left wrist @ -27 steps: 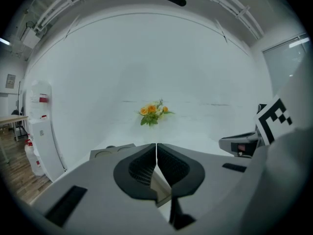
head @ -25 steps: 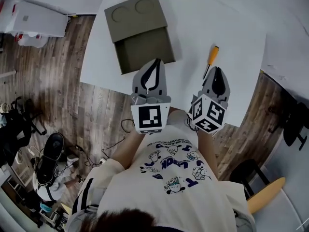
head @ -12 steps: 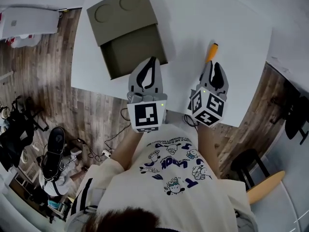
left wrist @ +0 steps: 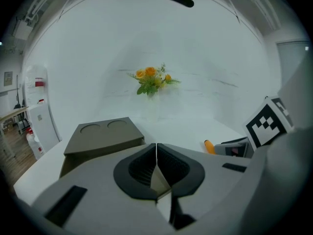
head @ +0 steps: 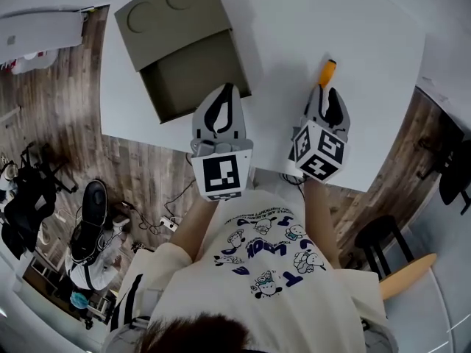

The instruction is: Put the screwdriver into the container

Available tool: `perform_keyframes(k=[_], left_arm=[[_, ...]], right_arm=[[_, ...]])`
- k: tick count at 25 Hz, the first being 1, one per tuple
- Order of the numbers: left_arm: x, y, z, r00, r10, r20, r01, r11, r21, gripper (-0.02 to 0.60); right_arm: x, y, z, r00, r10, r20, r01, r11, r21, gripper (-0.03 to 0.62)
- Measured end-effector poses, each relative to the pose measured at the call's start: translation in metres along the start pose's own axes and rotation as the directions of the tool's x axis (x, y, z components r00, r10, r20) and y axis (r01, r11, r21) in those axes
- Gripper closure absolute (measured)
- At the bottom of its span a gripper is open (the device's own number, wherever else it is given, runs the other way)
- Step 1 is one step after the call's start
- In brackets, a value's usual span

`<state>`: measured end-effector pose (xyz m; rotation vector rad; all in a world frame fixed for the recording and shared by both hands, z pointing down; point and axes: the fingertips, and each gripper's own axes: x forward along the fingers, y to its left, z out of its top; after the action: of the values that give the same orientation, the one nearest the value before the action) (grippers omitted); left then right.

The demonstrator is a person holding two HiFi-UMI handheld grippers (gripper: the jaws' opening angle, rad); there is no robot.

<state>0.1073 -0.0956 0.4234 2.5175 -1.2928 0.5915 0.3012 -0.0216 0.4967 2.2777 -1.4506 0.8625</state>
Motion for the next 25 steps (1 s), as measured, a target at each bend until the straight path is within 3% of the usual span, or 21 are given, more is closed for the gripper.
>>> perform_keyframes(k=[16, 25], left_arm=[[0.005, 0.007, -0.017, 0.997, 0.046, -0.055, -0.047, 0.998, -0.028, 0.561], [0.004, 0.015, -0.02, 0.995, 0.085, -0.06, -0.088, 0.995, -0.049, 0.561]], right_arm=[[0.029, -0.005, -0.026, 0.993, -0.027, -0.113, 0.031, 0.999, 0.036, 0.448], [0.033, -0.011, -0.028, 0.989, -0.041, -0.144, 0.047, 0.998, 0.037, 0.481]])
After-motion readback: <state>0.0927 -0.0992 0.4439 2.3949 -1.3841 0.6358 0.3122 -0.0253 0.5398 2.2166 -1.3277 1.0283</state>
